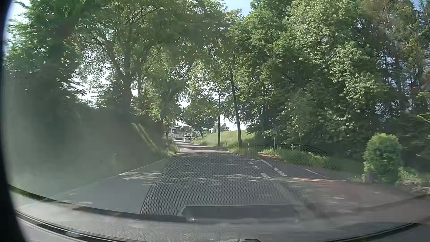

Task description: Follow the waypoints while adhering to traffic rules and regulations

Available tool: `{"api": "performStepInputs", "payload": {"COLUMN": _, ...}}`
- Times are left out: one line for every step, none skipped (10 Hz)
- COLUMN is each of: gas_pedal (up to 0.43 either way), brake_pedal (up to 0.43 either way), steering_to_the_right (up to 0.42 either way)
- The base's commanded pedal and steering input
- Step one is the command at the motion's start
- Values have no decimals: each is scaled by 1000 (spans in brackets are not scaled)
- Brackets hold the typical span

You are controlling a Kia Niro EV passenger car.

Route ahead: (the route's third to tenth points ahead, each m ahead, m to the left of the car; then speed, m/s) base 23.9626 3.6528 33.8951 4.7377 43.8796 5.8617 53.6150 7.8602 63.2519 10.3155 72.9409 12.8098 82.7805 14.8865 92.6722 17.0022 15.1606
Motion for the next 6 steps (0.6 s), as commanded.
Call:
{"api": "performStepInputs", "payload": {"gas_pedal": 240, "brake_pedal": 0, "steering_to_the_right": -10}}
{"api": "performStepInputs", "payload": {"gas_pedal": 240, "brake_pedal": 0, "steering_to_the_right": -10}}
{"api": "performStepInputs", "payload": {"gas_pedal": 240, "brake_pedal": 0, "steering_to_the_right": -10}}
{"api": "performStepInputs", "payload": {"gas_pedal": 240, "brake_pedal": 0, "steering_to_the_right": -11}}
{"api": "performStepInputs", "payload": {"gas_pedal": 240, "brake_pedal": 0, "steering_to_the_right": -12}}
{"api": "performStepInputs", "payload": {"gas_pedal": 240, "brake_pedal": 0, "steering_to_the_right": -16}}
